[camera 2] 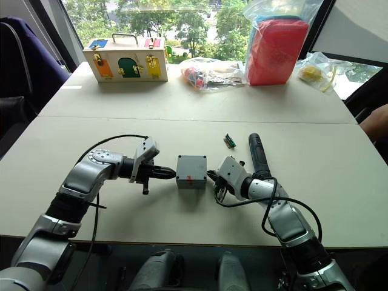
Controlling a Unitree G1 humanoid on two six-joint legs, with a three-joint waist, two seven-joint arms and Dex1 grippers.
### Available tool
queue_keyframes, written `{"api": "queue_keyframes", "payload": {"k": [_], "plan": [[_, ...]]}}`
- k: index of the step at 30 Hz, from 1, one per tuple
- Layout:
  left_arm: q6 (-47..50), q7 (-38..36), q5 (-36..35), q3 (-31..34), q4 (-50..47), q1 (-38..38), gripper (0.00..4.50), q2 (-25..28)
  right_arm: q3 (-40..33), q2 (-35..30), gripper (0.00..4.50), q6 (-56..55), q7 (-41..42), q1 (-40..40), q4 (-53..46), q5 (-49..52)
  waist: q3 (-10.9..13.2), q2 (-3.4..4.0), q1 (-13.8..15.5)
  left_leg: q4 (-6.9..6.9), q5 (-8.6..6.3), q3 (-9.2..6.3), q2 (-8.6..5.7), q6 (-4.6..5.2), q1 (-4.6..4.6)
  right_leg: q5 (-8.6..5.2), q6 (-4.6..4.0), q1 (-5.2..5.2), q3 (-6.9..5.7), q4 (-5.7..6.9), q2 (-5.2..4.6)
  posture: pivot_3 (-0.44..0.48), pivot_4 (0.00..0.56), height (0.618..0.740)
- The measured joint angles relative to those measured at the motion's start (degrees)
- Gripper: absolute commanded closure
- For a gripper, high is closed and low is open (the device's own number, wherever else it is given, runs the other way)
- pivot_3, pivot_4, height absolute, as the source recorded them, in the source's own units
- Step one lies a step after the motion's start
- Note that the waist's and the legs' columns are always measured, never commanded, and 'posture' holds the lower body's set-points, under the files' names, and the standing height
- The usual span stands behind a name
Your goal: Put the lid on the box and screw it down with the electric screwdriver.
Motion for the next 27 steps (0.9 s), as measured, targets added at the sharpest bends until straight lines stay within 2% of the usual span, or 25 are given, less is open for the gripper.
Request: {"api": "queue_keyframes", "payload": {"k": [5, 8, 12, 14, 16, 19, 22, 27], "plan": [[-0.64, 1.24, -1.04, 0.65, 1.11, -0.87, 4.50, 1.03, -1.63, -0.14, 4.45, 2.34, -0.20, 2.01, -3.09, 1.11, 0.00, 0.00, 0.09, -0.02, 0.00, 0.00, 0.00, 0.00, 0.00, 0.00, 0.00, -0.02, 0.00, 0.00, -0.02, 0.000, 0.150, 0.740], [0.19, 3.03, -3.44, 5.76, 1.97, -3.30, 4.50, 2.47, -5.12, -1.53, 4.45, 7.74, -0.99, 5.32, -7.97, 2.35, 0.01, 0.01, 0.20, -0.03, 0.00, 0.00, -0.01, 0.00, -0.03, 0.00, 0.00, -0.03, 0.00, 0.00, -0.05, 0.000, 0.150, 0.740], [-0.75, 9.69, -7.24, 14.92, -0.46, -7.86, 4.50, 1.10, -11.16, -2.32, 4.45, 16.39, -1.72, 7.83, -15.93, 5.45, 0.00, 0.02, 0.36, -0.03, -0.01, -0.02, -0.03, 0.00, -0.04, 0.01, 0.01, -0.02, -0.02, -0.03, -0.08, 0.000, 0.150, 0.740], [-1.03, 10.42, -7.95, 14.93, -4.44, -8.11, 4.50, 1.38, -13.52, -2.24, 4.45, 19.63, -2.09, 8.85, -19.03, 7.44, -0.01, 0.03, 0.32, -0.10, -0.01, -0.01, -0.03, -0.01, -0.02, 0.01, 0.01, -0.01, -0.02, -0.07, -0.08, 0.000, 0.150, 0.740], [1.83, 6.58, -9.30, 10.25, -9.85, -7.19, 4.50, 4.77, -16.76, -0.24, 4.45, 23.08, -3.48, 9.54, -21.13, 10.30, 0.00, 0.03, 0.21, -0.14, 0.00, -0.01, -0.03, -0.04, -0.02, 0.01, 0.00, -0.01, -0.01, -0.08, -0.07, 0.000, 0.150, 0.740], [4.31, 2.70, -10.75, 4.36, -13.88, -6.72, 4.50, 5.72, -20.31, 2.45, 3.76, 25.89, -6.35, 9.87, -21.81, 12.54, -0.01, 0.12, 0.22, -0.16, 0.04, -0.02, -0.04, -0.10, 0.00, 0.02, -0.02, 0.00, -0.02, -0.06, -0.08, 0.000, 0.150, 0.740], [4.23, 2.32, -10.33, 0.39, -13.27, -8.57, 4.50, 4.24, -20.57, 3.38, 2.42, 27.28, -8.05, 9.86, -21.75, 14.05, 0.00, 0.13, 0.29, -0.16, 0.04, -0.01, -0.05, -0.09, 0.00, 0.03, -0.05, -0.03, -0.02, -0.04, -0.08, 0.000, 0.150, 0.740], [-0.33, -0.45, -7.43, -3.83, -13.07, -9.27, 4.50, 6.67, -20.42, 3.26, 0.48, 29.85, -10.45, 9.59, -21.23, 14.43, 0.00, 0.14, -0.06, -0.35, 0.08, 0.00, -0.05, -0.12, 0.00, 0.03, -0.06, -0.11, -0.01, -0.12, -0.04, 0.000, 0.150, 0.740]]}}
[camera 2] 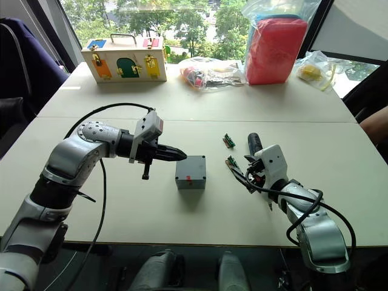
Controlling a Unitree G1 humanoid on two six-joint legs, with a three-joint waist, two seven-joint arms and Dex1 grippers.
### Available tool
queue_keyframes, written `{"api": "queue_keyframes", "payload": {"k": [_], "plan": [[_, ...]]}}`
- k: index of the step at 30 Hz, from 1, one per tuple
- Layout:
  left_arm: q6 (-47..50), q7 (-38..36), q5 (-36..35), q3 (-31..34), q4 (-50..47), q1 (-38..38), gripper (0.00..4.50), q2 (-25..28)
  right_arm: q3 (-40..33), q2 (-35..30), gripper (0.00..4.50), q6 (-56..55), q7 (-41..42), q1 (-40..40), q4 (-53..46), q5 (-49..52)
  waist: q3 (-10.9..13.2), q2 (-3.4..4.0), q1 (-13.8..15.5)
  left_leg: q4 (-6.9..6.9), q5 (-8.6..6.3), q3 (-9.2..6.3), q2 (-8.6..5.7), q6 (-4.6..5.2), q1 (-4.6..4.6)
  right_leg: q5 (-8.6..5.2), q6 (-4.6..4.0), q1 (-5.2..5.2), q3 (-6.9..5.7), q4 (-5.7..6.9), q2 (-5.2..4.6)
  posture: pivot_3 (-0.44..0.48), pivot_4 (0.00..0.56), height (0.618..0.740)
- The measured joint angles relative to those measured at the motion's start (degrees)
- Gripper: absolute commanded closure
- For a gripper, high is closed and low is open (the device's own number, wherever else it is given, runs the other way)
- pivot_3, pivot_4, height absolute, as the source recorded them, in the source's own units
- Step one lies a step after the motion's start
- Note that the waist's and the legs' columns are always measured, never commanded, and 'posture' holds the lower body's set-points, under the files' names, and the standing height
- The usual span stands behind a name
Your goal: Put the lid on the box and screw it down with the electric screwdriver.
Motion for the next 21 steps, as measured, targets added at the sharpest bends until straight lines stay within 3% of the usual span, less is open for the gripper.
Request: {"api": "queue_keyframes", "payload": {"k": [2, 4, 8, 14, 21], "plan": [[-1.50, -0.77, 0.81, -1.07, 0.27, 0.00, 4.50, 0.30, 0.66, 0.08, 0.02, 1.21, -1.02, -0.52, 0.73, 0.03, 0.00, 0.00, 0.01, 0.00, 0.02, 0.00, 0.00, -0.01, 0.00, 0.00, 0.00, 0.00, 0.00, 0.02, 0.01, 0.000, 0.150, 0.740], [-2.60, -1.09, 1.30, -1.40, 0.28, 0.00, 4.50, 0.47, 1.24, 0.29, 0.02, 1.84, -1.76, -1.24, 1.30, 0.07, 0.00, 0.00, 0.02, 0.01, 0.02, 0.00, 0.00, -0.01, 0.00, 0.00, 0.00, 0.01, -0.01, 0.02, 0.01, 0.000, 0.150, 0.740], [-3.80, -1.57, 1.67, -1.56, -0.16, 0.92, 4.50, 1.43, 2.17, 1.75, 1.10, 3.06, -2.95, -3.75, 2.31, 1.12, 0.00, 0.00, 0.01, 0.00, 0.02, 0.00, 0.01, 0.01, 0.00, 0.00, 0.00, 0.01, -0.01, 0.01, 0.05, 0.000, 0.150, 0.740], [-3.68, -0.25, 2.10, -1.56, -0.72, 2.65, 4.50, 1.56, 4.31, 0.44, 3.21, 3.18, -3.57, -4.95, 4.31, 0.76, 0.00, 0.00, 0.35, 0.10, 0.02, 0.00, 0.00, 0.03, 0.00, 0.00, 0.01, 0.07, -0.03, 0.03, 0.08, 0.000, 0.150, 0.740], [-3.61, 0.38, 2.14, -1.55, -2.57, 3.40, 4.50, 2.04, 6.67, -1.94, 3.21, 4.88, -4.63, -6.96, 6.35, -0.65, 0.01, 0.00, 0.28, 0.12, 0.01, -0.01, 0.03, 0.05, 0.00, 0.00, 0.02, 0.07, -0.03, 0.03, 0.17, 0.000, 0.150, 0.740]]}}
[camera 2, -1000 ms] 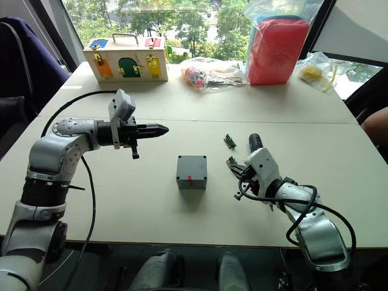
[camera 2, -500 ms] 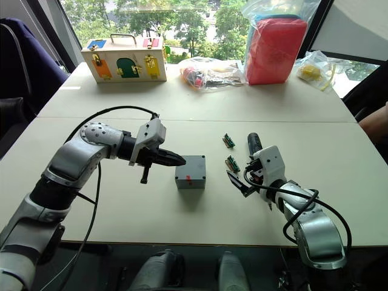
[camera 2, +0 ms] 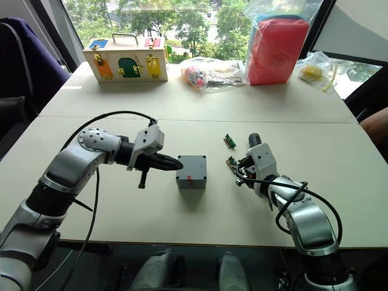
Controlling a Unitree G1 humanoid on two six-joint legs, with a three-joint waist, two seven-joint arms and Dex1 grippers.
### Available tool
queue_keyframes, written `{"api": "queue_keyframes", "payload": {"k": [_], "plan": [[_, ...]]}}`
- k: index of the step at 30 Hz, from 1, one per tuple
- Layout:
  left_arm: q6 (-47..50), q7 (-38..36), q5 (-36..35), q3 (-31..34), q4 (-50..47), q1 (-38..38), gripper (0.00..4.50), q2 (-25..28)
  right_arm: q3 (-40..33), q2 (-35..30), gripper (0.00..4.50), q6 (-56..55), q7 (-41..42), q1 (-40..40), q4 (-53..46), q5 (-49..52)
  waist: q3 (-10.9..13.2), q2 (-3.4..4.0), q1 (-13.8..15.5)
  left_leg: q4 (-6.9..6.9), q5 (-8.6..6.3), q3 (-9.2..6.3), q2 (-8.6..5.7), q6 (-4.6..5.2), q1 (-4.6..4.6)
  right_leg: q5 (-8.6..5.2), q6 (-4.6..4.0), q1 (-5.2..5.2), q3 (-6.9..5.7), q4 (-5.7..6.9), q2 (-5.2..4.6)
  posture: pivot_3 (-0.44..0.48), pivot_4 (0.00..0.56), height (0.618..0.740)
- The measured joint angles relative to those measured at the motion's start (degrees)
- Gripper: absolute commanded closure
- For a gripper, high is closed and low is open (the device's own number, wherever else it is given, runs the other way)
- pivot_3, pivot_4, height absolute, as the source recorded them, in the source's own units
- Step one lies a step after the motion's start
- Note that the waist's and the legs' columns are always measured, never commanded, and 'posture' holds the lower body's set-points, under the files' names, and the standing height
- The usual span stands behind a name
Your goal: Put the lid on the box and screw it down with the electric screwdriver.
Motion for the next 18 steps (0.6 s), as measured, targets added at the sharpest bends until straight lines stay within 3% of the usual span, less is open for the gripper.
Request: {"api": "queue_keyframes", "payload": {"k": [18], "plan": [[0.01, 2.65, 0.63, -0.01, -0.10, 0.37, 4.50, -0.49, 1.86, -0.15, 3.21, 6.82, -1.88, -4.13, 0.05, 0.21, 0.00, 0.00, 0.08, 0.09, -0.01, 0.00, 0.02, 0.02, 0.00, 0.00, 0.01, 0.04, 0.00, 0.01, 0.11, 0.000, 0.150, 0.740]]}}
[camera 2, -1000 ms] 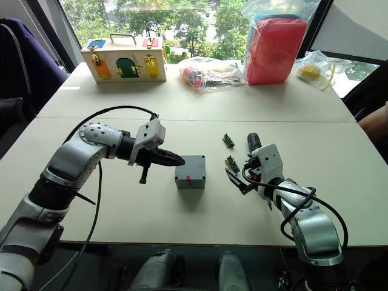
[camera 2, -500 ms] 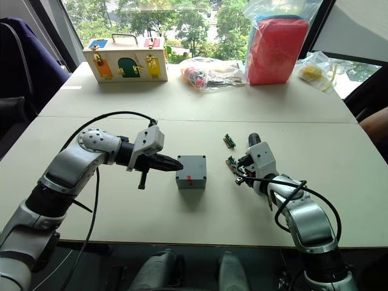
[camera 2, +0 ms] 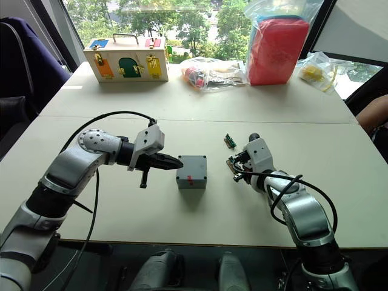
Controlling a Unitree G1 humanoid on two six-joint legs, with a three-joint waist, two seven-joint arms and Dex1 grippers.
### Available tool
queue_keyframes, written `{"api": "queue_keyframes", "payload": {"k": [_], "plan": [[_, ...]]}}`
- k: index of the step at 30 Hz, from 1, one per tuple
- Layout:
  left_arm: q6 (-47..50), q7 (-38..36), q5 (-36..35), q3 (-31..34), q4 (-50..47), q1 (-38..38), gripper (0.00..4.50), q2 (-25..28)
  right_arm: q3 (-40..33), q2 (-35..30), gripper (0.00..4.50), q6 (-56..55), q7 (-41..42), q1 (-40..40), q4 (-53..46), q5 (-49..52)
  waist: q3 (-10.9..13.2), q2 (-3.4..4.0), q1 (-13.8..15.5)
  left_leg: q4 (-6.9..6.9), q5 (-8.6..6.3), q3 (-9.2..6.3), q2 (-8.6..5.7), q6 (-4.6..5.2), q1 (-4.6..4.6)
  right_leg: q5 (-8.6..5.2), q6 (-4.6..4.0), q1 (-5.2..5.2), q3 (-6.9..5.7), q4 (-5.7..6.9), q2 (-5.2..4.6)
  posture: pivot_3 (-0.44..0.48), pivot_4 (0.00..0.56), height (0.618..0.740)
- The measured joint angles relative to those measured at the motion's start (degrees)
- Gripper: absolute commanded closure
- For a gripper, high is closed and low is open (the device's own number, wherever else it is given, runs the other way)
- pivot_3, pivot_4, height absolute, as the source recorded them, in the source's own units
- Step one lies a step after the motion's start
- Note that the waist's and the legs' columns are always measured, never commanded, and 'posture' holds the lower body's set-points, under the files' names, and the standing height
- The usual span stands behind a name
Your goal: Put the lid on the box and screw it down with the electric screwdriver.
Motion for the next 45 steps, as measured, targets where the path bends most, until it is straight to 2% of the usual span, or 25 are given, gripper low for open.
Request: {"api": "queue_keyframes", "payload": {"k": [26, 29, 30, 31, 40, 45], "plan": [[-0.11, 1.14, 0.49, 0.00, 1.30, -0.06, 4.50, -0.67, -0.07, 2.31, 3.21, 1.00, -2.52, -1.23, 2.74, 0.12, 0.00, 0.00, -0.03, 0.01, 0.00, 0.00, 0.00, 0.00, 0.00, 0.00, 0.00, 0.00, 0.00, 0.02, 0.03, 0.000, 0.150, 0.740], [-0.12, 1.17, 0.65, 0.00, 1.30, -0.06, 4.50, -0.67, -0.08, 2.41, 3.96, 1.03, -2.70, -1.23, 3.10, 0.29, 0.00, 0.00, -0.04, 0.01, 0.00, 0.00, 0.00, 0.00, 0.00, 0.00, 0.00, 0.01, 0.00, 0.02, 0.03, 0.000, 0.150, 0.740], [-0.12, 1.17, 0.68, 0.00, 1.30, -0.06, 4.50, -0.67, -0.08, 2.41, 4.39, 1.03, -2.74, -1.23, 3.15, 0.31, 0.00, 0.00, -0.04, 0.01, 0.00, 0.00, 0.00, 0.00, 0.00, 0.00, 0.00, 0.00, 0.00, 0.02, 0.03, 0.000, 0.150, 0.740], [-0.12, 1.18, 0.70, 0.00, 1.30, -0.06, 4.50, -0.67, -0.11, 2.41, 4.46, 1.00, -2.73, -1.26, 3.15, 0.38, 0.00, 0.00, -0.04, 0.01, 0.00, 0.00, 0.00, 0.00, 0.00, 0.00, 0.00, 0.01, 0.00, 0.02, 0.03, 0.000, 0.150, 0.740], [-0.14, 1.21, 1.16, 0.00, 1.30, -0.06, 4.50, -0.73, -0.47, 2.44, 4.46, 1.26, -2.72, -1.29, 3.14, 0.69, 0.00, 0.00, -0.03, 0.01, 0.00, 0.00, 0.00, 0.00, 0.00, 0.00, 0.00, 0.00, 0.00, 0.02, 0.03, 0.000, 0.150, 0.740], [-0.14, 1.23, 1.23, 0.00, 1.30, -0.05, 4.50, -0.92, -4.34, 5.16, 4.46, 6.08, -2.77, -2.07, 3.08, 4.11, 0.00, 0.00, -0.06, 0.01, 0.00, 0.00, 0.01, 0.00, 0.00, 0.00, 0.00, 0.01, 0.00, 0.04, 0.02, 0.000, 0.150, 0.740]]}}
